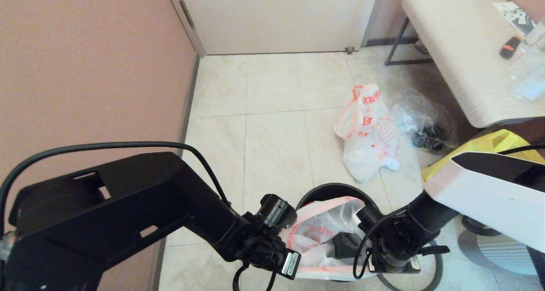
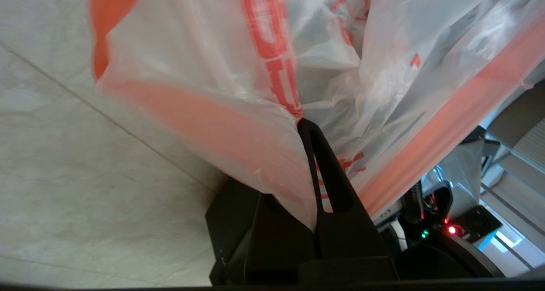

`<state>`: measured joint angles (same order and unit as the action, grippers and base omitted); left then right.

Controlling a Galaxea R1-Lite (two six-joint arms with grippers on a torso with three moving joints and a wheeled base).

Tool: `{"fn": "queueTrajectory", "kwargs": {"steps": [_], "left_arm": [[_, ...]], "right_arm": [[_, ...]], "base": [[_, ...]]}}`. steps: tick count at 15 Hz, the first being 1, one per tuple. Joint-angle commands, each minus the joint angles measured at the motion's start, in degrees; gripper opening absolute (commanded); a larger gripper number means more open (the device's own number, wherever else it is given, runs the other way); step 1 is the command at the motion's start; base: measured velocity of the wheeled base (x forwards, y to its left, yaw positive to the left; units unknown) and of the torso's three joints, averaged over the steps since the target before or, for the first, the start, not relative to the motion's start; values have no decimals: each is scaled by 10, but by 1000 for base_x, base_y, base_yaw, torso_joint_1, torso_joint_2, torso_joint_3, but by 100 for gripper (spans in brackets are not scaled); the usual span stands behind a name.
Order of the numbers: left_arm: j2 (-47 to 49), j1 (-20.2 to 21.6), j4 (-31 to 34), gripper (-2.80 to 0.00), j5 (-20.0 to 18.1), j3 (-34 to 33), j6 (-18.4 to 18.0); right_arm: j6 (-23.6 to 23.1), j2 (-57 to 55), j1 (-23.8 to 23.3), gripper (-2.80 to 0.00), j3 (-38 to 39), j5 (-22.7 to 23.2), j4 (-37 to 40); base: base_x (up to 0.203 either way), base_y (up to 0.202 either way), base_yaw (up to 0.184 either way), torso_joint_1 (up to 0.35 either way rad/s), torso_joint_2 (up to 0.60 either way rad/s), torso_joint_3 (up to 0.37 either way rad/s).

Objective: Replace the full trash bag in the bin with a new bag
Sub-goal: Put the new garbage bag on the trash can

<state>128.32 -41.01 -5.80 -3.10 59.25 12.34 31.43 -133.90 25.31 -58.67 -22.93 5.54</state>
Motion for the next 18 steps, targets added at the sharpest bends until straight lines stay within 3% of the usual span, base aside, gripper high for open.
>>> {"fn": "queueTrajectory", "kwargs": {"steps": [1,5,11,14,16,18], "left_arm": [[4,12,-2,-280,-2,5,1],[-34,56,-2,-280,3,-24,-6],[-73,161,-11,-280,1,-82,-46],[-63,216,-36,-280,1,-57,-49],[-61,230,-40,-280,1,-46,-50],[-52,229,-41,-280,1,-39,-49]], "right_arm": [[-9,-29,7,-280,-60,1,-4],[-34,-7,40,-280,-133,-6,8],[-34,-6,105,-280,-296,-6,108],[-35,-50,122,-280,-423,-6,160],[-34,-97,129,-280,-515,-6,213],[-32,-117,137,-280,-535,-6,247]], "base": [[0,0,0,0,0,0],[0,0,0,0,0,0],[0,0,0,0,0,0],[0,0,0,0,0,0],[0,0,0,0,0,0],[0,0,0,0,0,0]]}}
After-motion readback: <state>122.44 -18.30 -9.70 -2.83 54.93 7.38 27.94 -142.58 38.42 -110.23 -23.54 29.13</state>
